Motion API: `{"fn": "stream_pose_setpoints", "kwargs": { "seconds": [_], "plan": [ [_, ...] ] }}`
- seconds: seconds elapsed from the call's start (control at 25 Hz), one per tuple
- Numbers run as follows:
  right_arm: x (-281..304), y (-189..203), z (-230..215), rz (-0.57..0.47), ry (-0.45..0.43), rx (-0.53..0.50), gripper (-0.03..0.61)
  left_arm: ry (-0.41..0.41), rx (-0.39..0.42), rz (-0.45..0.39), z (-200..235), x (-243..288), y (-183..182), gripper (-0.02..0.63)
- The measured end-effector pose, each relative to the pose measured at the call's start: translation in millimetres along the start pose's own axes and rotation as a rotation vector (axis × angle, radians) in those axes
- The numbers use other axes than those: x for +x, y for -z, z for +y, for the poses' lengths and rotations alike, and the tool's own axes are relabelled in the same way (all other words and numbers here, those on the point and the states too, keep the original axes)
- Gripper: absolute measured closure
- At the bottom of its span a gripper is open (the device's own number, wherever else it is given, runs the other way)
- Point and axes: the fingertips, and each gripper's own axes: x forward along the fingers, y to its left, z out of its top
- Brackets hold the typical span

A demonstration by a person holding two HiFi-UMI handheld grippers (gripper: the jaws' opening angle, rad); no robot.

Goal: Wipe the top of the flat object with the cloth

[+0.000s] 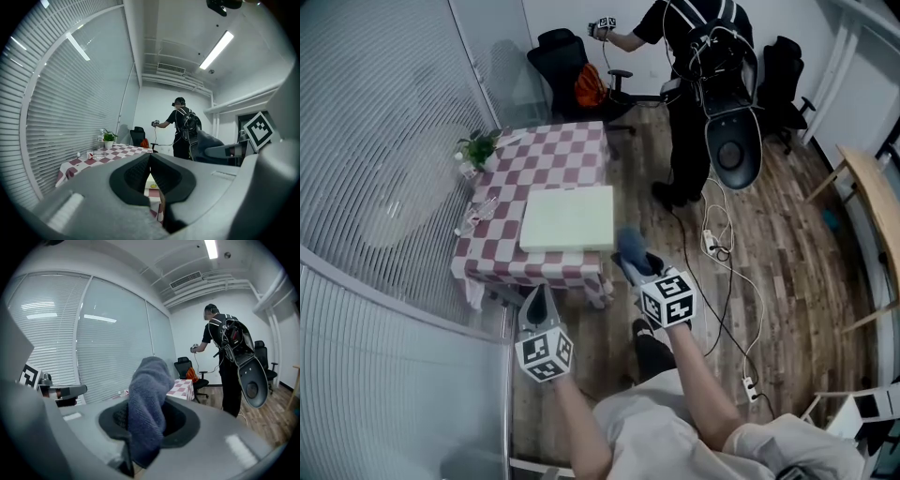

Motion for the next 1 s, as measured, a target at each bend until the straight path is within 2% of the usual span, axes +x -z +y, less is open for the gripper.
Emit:
{"fn": "stream_pose_setpoints", "kwargs": {
  "seconds": [0.24,0.56,1.0],
  "plan": [
    [32,-2,-12,-0.004,-0.004,0.028,0.465,-0.004,0.018,0.018,11,30,1,0.606],
    [90,-25,-32,-0.022,-0.014,0.067,0.465,0.012,0.056,0.052,22,87,-7,0.606],
    [172,-52,-53,-0.001,-0.053,0.059,0.465,-0.004,0.021,0.103,46,173,-5,0.606]
  ]
}}
